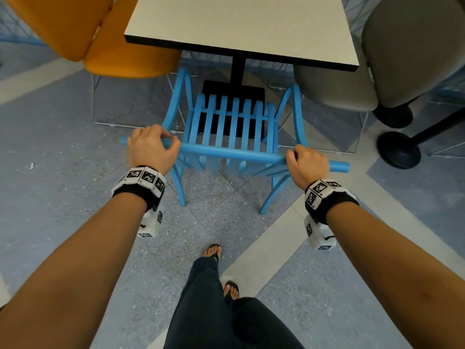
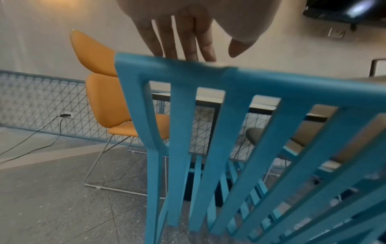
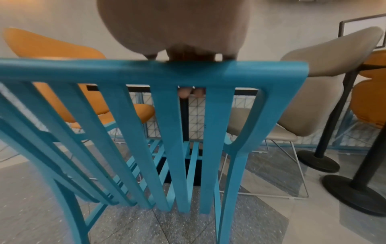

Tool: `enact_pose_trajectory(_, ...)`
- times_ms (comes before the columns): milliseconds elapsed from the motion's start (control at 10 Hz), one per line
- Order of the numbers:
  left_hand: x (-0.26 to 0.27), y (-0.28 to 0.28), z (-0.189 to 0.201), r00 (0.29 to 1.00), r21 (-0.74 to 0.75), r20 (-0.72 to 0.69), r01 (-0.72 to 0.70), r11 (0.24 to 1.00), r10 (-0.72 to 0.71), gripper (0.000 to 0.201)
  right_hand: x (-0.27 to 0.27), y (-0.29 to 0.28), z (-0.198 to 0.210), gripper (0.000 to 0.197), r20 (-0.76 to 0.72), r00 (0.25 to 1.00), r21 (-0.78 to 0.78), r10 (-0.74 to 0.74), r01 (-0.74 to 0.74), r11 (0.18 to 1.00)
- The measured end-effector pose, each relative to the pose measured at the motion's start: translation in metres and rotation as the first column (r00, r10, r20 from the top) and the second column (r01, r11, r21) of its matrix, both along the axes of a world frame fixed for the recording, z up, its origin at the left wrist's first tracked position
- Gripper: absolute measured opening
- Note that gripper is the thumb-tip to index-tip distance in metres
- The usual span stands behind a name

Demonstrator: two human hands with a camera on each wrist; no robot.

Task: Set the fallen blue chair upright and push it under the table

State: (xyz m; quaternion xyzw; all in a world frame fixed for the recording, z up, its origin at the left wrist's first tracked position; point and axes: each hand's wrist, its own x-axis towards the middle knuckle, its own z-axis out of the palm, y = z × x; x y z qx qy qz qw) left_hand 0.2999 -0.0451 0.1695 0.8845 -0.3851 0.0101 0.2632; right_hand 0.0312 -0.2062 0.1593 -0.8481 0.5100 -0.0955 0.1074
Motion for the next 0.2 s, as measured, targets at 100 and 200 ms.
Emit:
enact_pose_trajectory(100, -0.016, 0.016, 0.009, 0.999, -0.088, -0.038, -0.002, 0.996, -0.001, 0.023, -0.009, 0.015, 0.007, 0.034, 0.021, 1.0, 0.032, -0.002, 0.001, 0.999)
enact_pose_trajectory(200, -0.037, 0.052, 0.0, 0.991, -0.104, -0.131, -0.007, 0.995, -0.007, 0.024, -0.031, 0.037, 0.009, 0.042, 0.092, 0.995, 0.025, 0.027, -0.029, 0.999)
